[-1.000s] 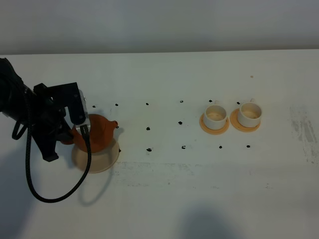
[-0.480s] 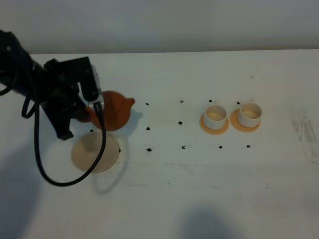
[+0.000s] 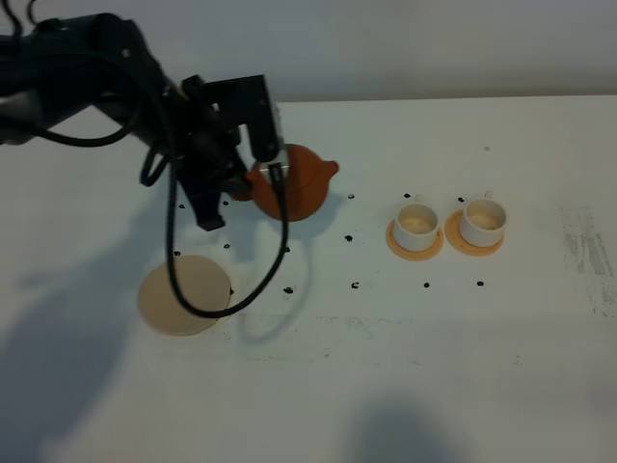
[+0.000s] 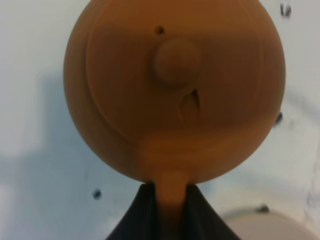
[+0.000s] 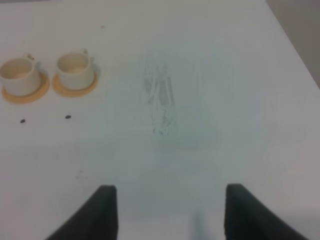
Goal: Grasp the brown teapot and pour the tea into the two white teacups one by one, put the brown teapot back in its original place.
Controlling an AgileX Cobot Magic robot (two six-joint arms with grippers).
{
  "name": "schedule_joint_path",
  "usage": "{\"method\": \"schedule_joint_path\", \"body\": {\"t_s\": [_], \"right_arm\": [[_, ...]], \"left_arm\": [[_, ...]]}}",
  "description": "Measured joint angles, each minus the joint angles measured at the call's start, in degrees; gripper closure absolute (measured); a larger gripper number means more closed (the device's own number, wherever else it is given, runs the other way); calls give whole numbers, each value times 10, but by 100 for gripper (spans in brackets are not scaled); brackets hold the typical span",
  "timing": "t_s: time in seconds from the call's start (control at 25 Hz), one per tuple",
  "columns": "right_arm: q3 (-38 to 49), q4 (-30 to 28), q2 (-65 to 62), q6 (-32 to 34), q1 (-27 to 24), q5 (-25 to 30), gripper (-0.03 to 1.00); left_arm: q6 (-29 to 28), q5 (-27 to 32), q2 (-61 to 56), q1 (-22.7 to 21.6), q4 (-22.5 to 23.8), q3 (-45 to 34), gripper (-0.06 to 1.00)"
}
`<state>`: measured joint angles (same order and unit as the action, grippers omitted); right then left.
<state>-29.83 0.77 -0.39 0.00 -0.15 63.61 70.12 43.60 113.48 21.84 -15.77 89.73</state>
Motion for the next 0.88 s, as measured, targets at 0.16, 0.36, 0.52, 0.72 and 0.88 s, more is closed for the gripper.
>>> {"method": "schedule_joint_path", "body": {"t_s": [0.16,0.36,0.52,0.72,0.88], "right_arm": [[0,0,0,0,0,0,51],[0,0,0,0,0,0,51],[0,0,0,0,0,0,51],[0,0,0,0,0,0,51],[0,0,0,0,0,0,51]], "left_arm": [[-5,10,36,27,2,54,86],[-13,15,71,45,31,96,86],[-19,15,93,51,54,101,86],[-19,-9,107,62,61,101,86],[-20,-29,108,68,60,101,86]]}}
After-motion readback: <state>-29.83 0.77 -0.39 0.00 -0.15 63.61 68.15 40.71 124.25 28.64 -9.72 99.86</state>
